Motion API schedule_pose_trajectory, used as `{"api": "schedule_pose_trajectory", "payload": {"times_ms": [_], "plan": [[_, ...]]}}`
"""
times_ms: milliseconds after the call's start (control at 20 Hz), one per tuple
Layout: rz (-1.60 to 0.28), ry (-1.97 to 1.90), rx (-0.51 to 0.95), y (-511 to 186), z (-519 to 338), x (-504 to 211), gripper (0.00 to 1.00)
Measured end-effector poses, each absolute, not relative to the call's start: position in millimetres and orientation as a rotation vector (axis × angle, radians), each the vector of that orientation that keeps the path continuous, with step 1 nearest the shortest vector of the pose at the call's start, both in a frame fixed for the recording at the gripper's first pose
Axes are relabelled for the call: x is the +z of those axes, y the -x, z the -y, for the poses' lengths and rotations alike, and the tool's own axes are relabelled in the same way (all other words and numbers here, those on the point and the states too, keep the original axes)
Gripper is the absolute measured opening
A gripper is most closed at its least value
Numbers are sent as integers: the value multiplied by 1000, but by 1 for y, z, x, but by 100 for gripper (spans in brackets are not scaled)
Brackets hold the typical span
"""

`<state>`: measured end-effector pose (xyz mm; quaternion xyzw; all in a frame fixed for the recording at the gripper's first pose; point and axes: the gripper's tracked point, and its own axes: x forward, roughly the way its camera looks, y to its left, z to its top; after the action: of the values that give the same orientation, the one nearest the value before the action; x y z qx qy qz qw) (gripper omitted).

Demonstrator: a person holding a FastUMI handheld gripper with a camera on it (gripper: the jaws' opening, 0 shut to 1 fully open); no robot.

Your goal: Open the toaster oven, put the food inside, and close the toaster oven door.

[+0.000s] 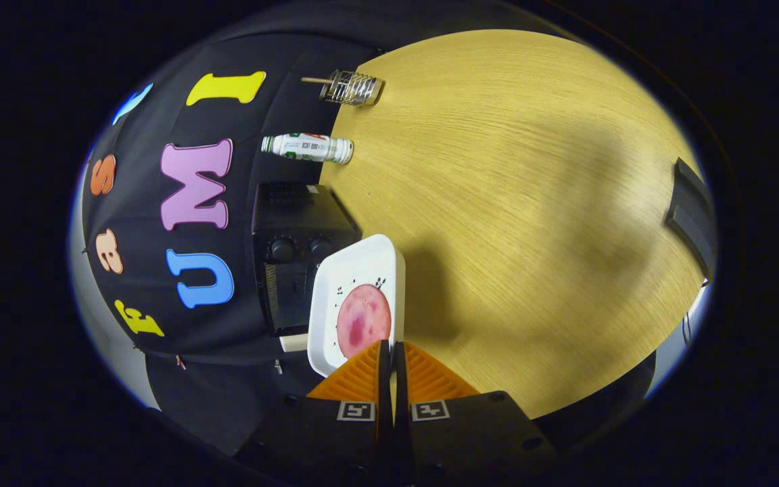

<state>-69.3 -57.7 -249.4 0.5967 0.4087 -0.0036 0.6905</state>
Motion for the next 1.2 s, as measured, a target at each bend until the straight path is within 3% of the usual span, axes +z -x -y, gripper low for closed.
{"api": "schedule_pose_trajectory", "payload": {"times_ms": [700, 1200], "plan": [[-907, -1291, 186, -4, -78, -210, 5], [-849, -1373, 80, -90, -124, -236, 5]]}}
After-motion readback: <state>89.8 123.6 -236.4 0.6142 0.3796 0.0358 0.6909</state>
